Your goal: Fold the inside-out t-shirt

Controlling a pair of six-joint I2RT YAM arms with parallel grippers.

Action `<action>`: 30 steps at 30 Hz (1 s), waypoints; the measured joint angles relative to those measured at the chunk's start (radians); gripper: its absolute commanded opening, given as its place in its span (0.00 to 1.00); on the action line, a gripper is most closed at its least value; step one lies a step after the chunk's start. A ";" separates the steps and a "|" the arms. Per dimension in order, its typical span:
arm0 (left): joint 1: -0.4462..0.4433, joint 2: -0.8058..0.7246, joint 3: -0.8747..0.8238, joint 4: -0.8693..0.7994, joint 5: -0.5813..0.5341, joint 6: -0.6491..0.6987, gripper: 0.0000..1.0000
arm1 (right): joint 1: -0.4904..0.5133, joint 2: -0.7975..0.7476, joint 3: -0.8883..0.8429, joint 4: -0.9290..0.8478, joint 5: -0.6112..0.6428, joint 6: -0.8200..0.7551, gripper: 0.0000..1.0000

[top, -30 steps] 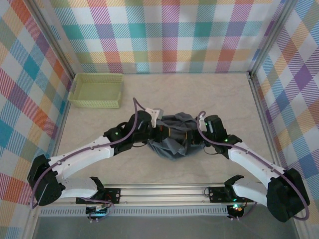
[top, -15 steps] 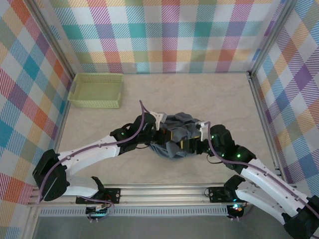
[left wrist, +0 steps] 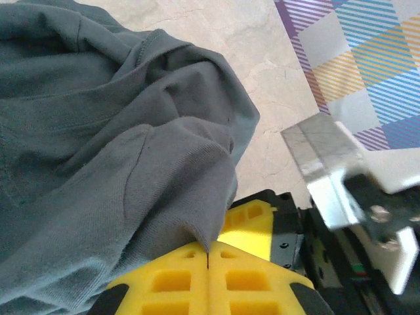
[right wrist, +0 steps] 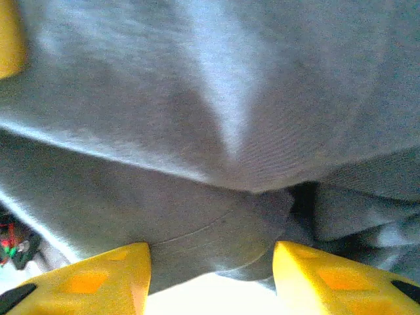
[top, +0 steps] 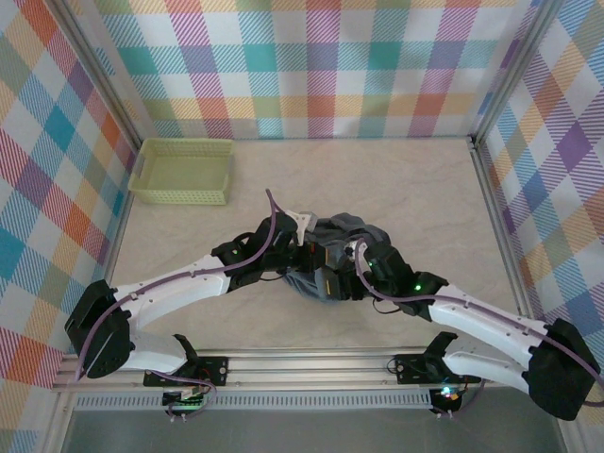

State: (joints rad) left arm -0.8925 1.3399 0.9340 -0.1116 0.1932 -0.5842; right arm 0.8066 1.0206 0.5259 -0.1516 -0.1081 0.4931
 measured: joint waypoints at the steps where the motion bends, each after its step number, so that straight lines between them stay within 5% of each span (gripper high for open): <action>1: 0.000 -0.001 0.000 0.000 0.000 0.000 0.00 | 0.000 0.009 0.000 0.002 0.015 -0.002 0.50; 7: 0.000 -0.006 0.000 0.000 0.000 0.000 0.00 | 0.000 0.038 0.006 0.012 0.047 -0.011 0.38; 16: 0.000 -0.006 0.000 0.000 0.000 0.000 0.00 | 0.000 0.045 0.041 0.015 0.079 -0.032 0.40; 21: 0.000 -0.006 0.000 0.000 0.000 0.000 0.00 | 0.000 0.057 0.059 0.013 0.086 -0.052 0.24; 30: 0.000 -0.006 0.000 0.000 -0.002 0.000 0.00 | 0.000 0.076 0.064 0.000 0.091 -0.063 0.13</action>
State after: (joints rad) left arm -0.8925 1.3334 0.9337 -0.1120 0.1917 -0.5838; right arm 0.8066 1.0969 0.5896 -0.1520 -0.0170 0.4297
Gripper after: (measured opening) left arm 0.063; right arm 0.167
